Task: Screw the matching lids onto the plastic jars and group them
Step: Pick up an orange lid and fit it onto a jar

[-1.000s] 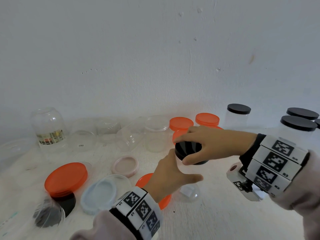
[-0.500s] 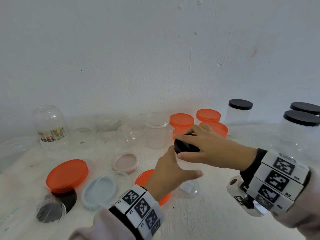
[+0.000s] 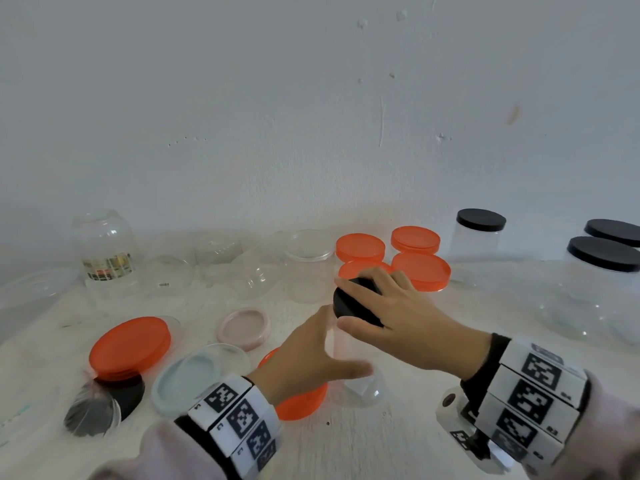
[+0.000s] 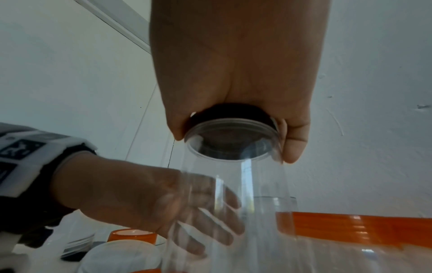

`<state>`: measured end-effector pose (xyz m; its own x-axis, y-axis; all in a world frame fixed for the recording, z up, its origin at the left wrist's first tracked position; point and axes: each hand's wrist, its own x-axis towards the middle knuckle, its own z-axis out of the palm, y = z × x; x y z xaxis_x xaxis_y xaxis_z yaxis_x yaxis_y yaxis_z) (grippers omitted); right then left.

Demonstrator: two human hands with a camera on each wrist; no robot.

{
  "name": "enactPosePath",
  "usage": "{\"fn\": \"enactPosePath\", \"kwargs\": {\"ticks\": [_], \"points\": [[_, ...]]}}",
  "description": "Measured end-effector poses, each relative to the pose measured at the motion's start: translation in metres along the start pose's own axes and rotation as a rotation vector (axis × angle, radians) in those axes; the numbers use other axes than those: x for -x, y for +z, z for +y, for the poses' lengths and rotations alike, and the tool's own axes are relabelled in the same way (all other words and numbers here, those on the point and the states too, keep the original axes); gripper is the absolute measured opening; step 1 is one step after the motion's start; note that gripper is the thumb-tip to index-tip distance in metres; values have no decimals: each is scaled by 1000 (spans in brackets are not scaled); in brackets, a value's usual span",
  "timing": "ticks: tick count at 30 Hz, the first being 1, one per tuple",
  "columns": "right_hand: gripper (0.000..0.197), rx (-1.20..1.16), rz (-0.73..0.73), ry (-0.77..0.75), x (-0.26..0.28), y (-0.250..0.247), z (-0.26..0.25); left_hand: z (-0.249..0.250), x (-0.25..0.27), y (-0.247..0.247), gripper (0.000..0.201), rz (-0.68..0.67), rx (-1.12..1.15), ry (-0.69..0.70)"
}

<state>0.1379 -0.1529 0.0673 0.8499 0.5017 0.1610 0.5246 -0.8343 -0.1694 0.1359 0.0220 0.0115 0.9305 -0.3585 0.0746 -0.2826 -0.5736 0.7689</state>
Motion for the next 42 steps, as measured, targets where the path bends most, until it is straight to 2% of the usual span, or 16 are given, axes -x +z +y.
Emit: {"fn": "enactPosePath", "kwargs": {"ticks": [3,7,11,12,16,19,26,42], "points": [[72,-41,-65,-30,6,-5,8,-14,3,-8,95,-79,-184,-120],[84,-162,-115,-33,26,-21,39,-27,10,-19,101,-175,-346,-302],[63,-194,-37,80,53,-38,91,-32,16,-24,103,-275,-534,-377],[63,-192,2,134,59,-43,106,-33,17,-25,103,-289,-549,-386],[84,-112,204,368,74,-59,166,-34,19,-24,105,-307,-568,-391],[76,-57,273,472,72,-62,194,-35,17,-22,109,-310,-579,-391],[68,26,209,571,47,-61,215,-40,18,-21,114,-302,-529,-394],[54,82,201,693,18,-59,229,-42,24,-25,113,-284,-430,-397]]}}
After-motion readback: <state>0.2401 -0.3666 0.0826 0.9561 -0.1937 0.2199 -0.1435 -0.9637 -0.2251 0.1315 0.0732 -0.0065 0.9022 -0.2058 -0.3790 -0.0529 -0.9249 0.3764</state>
